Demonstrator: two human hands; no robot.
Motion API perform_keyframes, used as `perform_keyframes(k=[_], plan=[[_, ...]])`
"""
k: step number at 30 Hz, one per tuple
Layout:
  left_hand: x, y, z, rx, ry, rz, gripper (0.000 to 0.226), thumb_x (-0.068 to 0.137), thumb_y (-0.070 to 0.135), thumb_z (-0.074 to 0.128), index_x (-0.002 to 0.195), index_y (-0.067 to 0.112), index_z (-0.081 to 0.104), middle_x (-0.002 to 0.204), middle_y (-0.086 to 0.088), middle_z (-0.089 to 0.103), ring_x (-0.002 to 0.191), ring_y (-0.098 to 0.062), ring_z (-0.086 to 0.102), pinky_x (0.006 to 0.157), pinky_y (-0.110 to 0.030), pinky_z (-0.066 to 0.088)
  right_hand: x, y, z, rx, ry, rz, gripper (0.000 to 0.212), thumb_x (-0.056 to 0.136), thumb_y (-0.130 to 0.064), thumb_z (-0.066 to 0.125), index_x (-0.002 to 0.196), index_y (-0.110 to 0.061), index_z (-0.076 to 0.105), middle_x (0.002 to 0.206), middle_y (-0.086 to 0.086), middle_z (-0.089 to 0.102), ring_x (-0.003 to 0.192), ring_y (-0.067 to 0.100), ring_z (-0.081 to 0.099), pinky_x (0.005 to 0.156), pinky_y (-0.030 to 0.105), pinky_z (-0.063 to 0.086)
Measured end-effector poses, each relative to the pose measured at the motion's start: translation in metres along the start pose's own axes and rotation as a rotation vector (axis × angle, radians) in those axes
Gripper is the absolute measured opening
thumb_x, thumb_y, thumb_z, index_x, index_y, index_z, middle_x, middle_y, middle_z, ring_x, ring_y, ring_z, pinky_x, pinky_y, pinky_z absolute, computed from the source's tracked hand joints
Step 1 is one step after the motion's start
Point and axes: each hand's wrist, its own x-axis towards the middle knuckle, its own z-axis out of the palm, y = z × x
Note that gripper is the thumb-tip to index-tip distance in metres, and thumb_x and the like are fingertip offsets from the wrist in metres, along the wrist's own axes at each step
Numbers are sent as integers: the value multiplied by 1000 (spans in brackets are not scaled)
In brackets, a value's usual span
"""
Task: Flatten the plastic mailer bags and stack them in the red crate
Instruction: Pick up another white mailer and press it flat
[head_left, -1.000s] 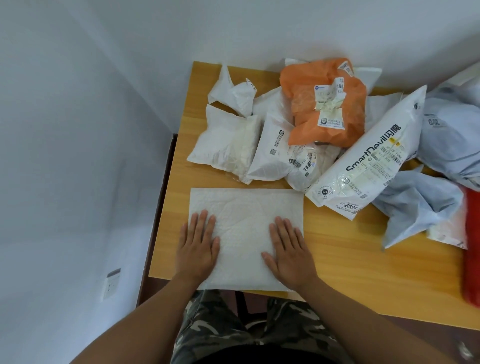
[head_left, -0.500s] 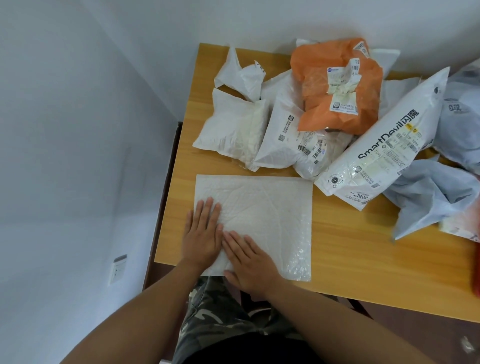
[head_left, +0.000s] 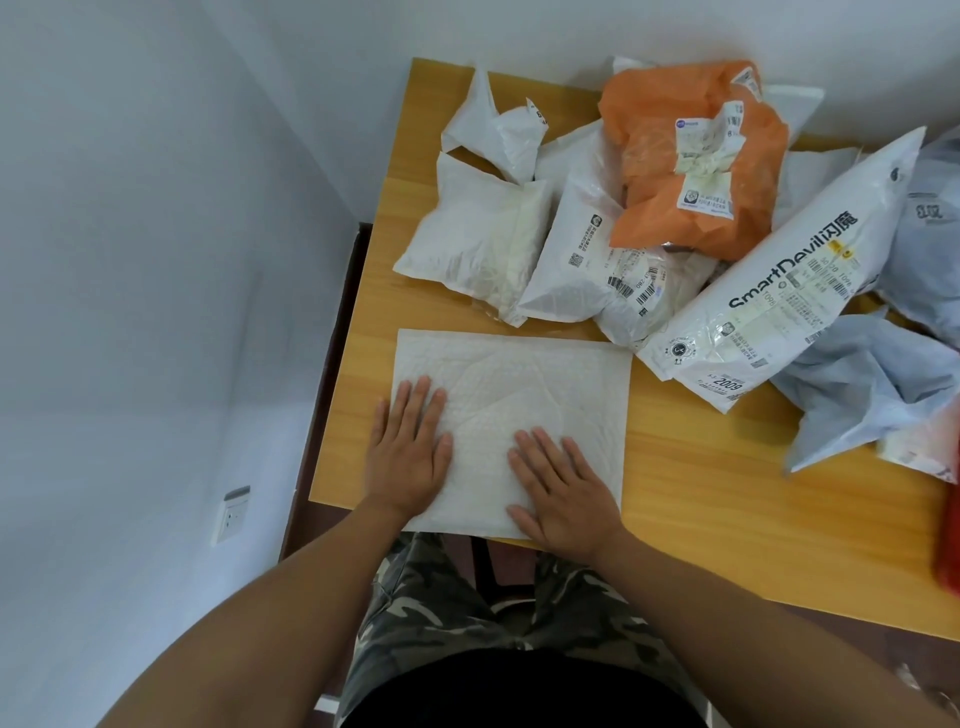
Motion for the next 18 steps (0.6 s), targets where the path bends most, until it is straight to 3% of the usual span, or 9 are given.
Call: perform_keyframes(k=[5,9,12,16,18], plan=[[-1,0,-2,8,-6,1,62,100,44,29,155,17,24,164,-6,18,152,-23,8,123,-45,6,-7,4,-5,26,16,17,68,100,-51,42,152,-7,35,161,14,27,151,30,21,119,51,23],[0,1,-4,11,-20,-2,62,100,45,27,156,17,21,164,-6,15,153,-22,5,123,-44,3,-19,21,-9,20,3,204,71,100,-51,37,153,-4,30,162,16,22,151,32,18,120,50,21],[0,2,-6,24,-55,-8,63,101,48,24,156,17,20,165,-6,14,153,-22,3,123,-43,1,-21,26,-9,25,-48,228,72,100,-51,34,153,-3,29,163,16,21,152,32,16,120,49,20],[2,4,-10,36,-86,-12,71,99,60,22,152,15,28,161,-9,23,151,-26,11,122,-44,1,-5,23,-20,58,17,287,65,101,-51,32,139,-2,52,149,20,46,140,35,40,115,45,27],[6,7,-15,47,-70,-18,73,96,66,21,146,15,37,156,-12,32,148,-30,19,121,-46,4,9,31,-29,77,75,330,62,101,-50,32,138,-3,48,145,21,49,137,37,43,114,46,29]])
